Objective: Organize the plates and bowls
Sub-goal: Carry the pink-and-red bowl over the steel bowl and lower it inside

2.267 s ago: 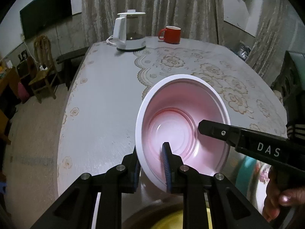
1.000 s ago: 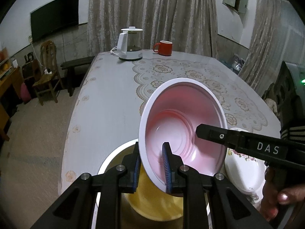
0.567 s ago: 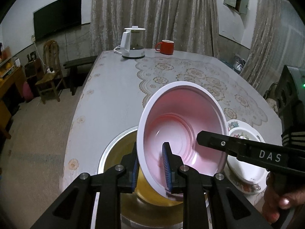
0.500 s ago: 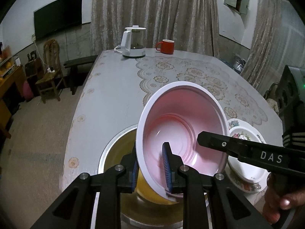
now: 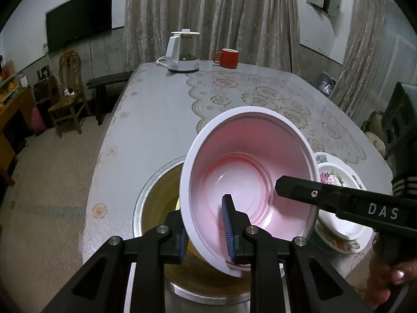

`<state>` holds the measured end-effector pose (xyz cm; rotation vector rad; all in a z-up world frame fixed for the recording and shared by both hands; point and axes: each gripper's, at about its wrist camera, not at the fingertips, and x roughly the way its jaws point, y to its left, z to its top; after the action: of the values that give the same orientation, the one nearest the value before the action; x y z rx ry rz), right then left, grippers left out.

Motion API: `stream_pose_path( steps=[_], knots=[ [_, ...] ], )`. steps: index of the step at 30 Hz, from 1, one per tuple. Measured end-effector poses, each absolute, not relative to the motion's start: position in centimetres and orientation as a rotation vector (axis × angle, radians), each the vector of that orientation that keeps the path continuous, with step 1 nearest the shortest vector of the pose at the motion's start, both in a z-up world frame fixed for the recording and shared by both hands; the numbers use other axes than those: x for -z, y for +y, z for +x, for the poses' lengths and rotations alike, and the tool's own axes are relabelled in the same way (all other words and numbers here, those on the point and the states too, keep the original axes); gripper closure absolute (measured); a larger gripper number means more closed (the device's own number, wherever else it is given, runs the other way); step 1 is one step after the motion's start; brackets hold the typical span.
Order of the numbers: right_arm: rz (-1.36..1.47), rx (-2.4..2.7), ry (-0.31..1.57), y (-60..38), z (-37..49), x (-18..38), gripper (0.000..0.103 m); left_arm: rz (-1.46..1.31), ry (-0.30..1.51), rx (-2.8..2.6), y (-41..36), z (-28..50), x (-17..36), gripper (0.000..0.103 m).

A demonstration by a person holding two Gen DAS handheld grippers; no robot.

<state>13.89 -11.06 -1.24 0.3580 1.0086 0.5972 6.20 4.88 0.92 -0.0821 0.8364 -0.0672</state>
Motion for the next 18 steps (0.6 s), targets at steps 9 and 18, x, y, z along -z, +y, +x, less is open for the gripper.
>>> stream_pose_path(
  steps=[9,18],
  knots=[
    [0.346,-0.598,1.031,-10.9,13.8,1.8,0.092,-0.118,0.865,0.083,5.4,6.0,-0.1,0.081],
    [0.35,-0.6,1.073,-10.5,13.5,2.9,0.09,-0.118,0.899,0.086,5.6,6.0,1.1,0.081]
  ],
)
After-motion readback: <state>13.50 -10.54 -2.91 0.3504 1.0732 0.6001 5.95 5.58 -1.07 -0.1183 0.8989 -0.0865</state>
